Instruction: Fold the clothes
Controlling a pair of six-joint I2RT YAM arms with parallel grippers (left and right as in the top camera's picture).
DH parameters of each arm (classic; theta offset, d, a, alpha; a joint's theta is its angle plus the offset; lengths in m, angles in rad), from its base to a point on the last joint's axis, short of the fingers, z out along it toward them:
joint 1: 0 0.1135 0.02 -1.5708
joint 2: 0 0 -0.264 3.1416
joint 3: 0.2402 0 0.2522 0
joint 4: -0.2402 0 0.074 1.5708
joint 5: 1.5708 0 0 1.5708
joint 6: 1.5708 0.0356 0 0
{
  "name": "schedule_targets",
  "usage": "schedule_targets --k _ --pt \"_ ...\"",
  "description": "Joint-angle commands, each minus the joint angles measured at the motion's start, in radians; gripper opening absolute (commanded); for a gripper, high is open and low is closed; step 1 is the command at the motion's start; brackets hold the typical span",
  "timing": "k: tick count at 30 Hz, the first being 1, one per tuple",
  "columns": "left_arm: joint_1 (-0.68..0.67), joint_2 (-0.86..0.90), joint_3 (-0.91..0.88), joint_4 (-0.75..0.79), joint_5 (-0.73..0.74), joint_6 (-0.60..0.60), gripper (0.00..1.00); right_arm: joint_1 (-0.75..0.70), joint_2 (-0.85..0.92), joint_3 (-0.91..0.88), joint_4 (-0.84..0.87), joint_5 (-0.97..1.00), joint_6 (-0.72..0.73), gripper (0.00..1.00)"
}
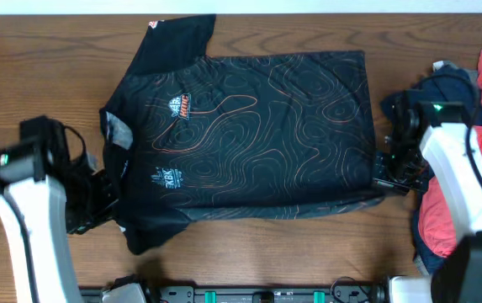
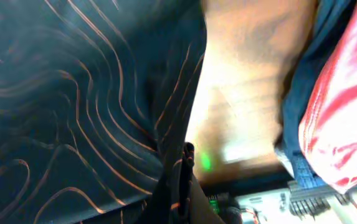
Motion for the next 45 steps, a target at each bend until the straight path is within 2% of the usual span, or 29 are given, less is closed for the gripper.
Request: schedule_targets --k 1,6,12,17,20,26,31,32,33,35,36,38,43,45 --pt "0.005 -0.053 -0.004 0.059 -0.035 -0.036 0.06 -0.01 -0.039 0.003 0.058 -0.001 0.025 0.01" --pt "0.005 -0.019 -0.005 0.188 -0.024 -0.051 0.06 -0.009 -0.025 0.002 0.246 -0.002 0.025 0.01" --pt "0.004 0.123 -0.005 0.416 -0.015 -0.097 0.06 -0.009 0.011 0.002 0.458 -0.002 0.024 0.01" --pt "0.003 0.261 -0.005 0.596 0.137 -0.103 0.06 -0.009 0.061 0.001 0.581 -0.003 0.021 0.01" --pt "0.003 0.342 -0.005 0.699 0.16 -0.107 0.06 -0.009 0.103 0.001 0.648 -0.003 0.018 0.01" --pt "0.003 0.452 -0.005 0.818 0.161 -0.108 0.06 -0.009 0.188 0.001 0.763 -0.006 0.01 0.02" --pt "0.003 0.505 -0.005 0.896 0.165 -0.108 0.08 -0.009 0.259 0.001 0.871 -0.057 0.01 0.1" --pt "0.003 0.508 -0.005 0.912 0.168 -0.107 0.16 -0.009 0.272 0.001 0.9 -0.08 0.01 0.16" --pt "0.003 0.508 -0.005 0.931 0.178 -0.107 0.33 -0.009 0.287 0.001 0.933 -0.108 0.01 0.33" --pt "0.005 0.504 0.002 0.952 0.212 -0.106 0.69 -0.009 0.306 0.001 0.967 -0.136 0.01 0.51" --pt "0.006 0.49 0.008 0.938 0.216 -0.106 0.81 -0.01 0.306 0.001 0.953 -0.119 0.01 0.63" --pt "0.006 0.473 0.008 0.904 0.198 -0.089 0.83 -0.01 0.304 0.001 0.919 -0.097 0.01 0.63" --pt "0.005 0.466 0.001 0.713 0.021 -0.088 0.83 -0.01 0.304 0.0 0.713 -0.016 0.01 0.63" --pt "0.005 0.472 -0.021 0.699 -0.021 -0.088 0.83 -0.009 0.306 -0.003 0.658 0.018 0.01 0.64"
